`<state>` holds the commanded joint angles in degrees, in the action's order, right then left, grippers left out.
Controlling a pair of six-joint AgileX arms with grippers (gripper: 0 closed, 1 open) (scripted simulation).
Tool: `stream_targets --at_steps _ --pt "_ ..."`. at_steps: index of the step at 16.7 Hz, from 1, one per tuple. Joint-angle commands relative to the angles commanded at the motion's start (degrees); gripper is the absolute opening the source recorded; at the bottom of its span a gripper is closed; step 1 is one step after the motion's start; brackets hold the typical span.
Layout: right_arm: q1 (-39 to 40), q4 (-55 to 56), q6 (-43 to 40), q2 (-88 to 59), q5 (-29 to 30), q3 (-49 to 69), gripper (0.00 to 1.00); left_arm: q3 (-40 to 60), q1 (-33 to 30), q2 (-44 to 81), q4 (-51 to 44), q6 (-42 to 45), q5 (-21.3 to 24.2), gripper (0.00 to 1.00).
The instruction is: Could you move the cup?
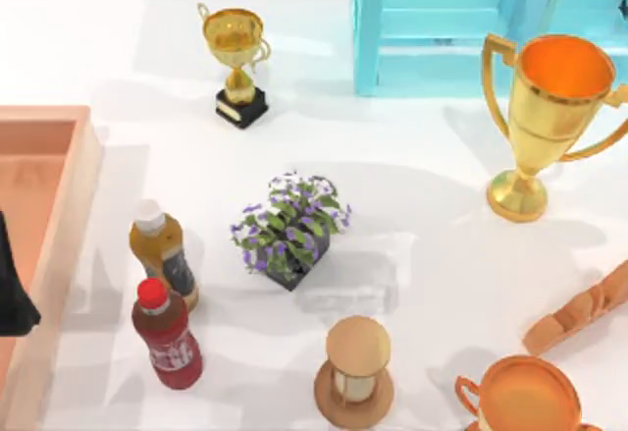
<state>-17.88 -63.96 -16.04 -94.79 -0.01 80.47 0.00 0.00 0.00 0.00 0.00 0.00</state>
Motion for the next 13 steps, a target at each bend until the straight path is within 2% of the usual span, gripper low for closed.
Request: stream_targets --at_steps 5,13 --pt "-2.04 -8.69 -2.59 -12.67 -0.03 10.93 1.0 0.0 0.0 0.0 0.0 0.0 0.0 1.0" --pt "-1.87 -9.48 -3.03 -14.3 0.04 12.12 1.0 0.0 0.0 0.0 0.0 0.0 0.0 1.0"
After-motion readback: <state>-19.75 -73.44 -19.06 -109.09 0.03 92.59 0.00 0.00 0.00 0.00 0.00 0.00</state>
